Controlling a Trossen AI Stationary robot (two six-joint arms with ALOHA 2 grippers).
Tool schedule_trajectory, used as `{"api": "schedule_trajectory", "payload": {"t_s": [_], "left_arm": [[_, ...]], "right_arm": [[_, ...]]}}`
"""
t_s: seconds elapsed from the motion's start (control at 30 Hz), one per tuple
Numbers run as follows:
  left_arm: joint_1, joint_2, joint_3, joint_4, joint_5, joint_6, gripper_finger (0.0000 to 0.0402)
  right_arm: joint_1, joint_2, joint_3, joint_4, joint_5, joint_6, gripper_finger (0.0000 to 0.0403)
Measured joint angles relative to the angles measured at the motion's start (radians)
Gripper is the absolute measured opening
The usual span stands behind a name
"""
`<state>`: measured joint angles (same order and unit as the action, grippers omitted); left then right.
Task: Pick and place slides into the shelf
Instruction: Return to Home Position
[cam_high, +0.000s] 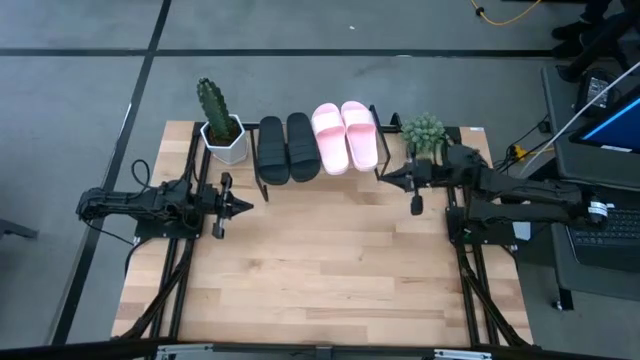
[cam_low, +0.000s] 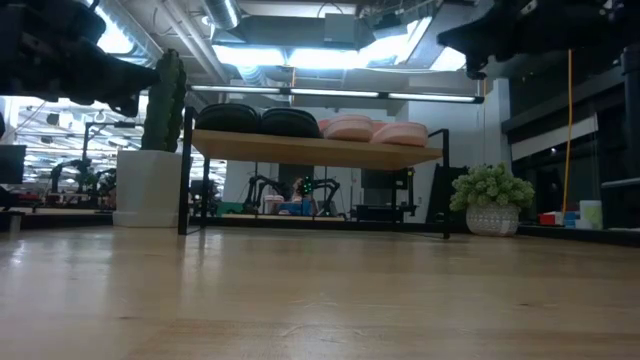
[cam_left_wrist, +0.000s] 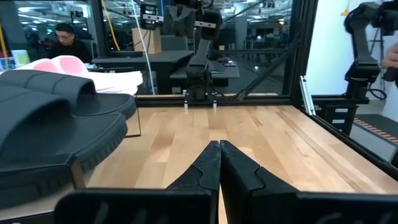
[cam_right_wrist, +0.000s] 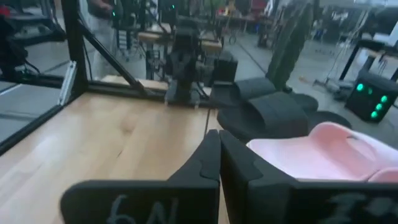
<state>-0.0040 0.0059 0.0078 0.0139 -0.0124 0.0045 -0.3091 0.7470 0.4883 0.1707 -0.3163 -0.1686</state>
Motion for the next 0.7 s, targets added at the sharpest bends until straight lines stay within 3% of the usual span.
{"api": "schedule_trajectory", "payload": {"t_s": [0.17,0.37,0.5,0.7], "left_arm": [[0.000,0.000,0.000,-0.002,0.006,-0.001,0.0000],[0.000,0.000,0.000,-0.002,0.006,-0.001,0.0000],[0.000,0.000,0.000,-0.002,0.005,0.002,0.0000],[0.000,0.000,0.000,-0.003,-0.003,0.005,0.0000]], "right_arm": [[0.011,-0.134,-0.107,0.008,0.008,0.033,0.0004],[0.047,-0.267,-0.267,0.155,0.114,0.140,0.0004],[0.077,-0.316,-0.344,0.176,0.173,0.162,0.0004],[0.109,-0.344,-0.425,0.272,0.177,0.115,0.0005]]}}
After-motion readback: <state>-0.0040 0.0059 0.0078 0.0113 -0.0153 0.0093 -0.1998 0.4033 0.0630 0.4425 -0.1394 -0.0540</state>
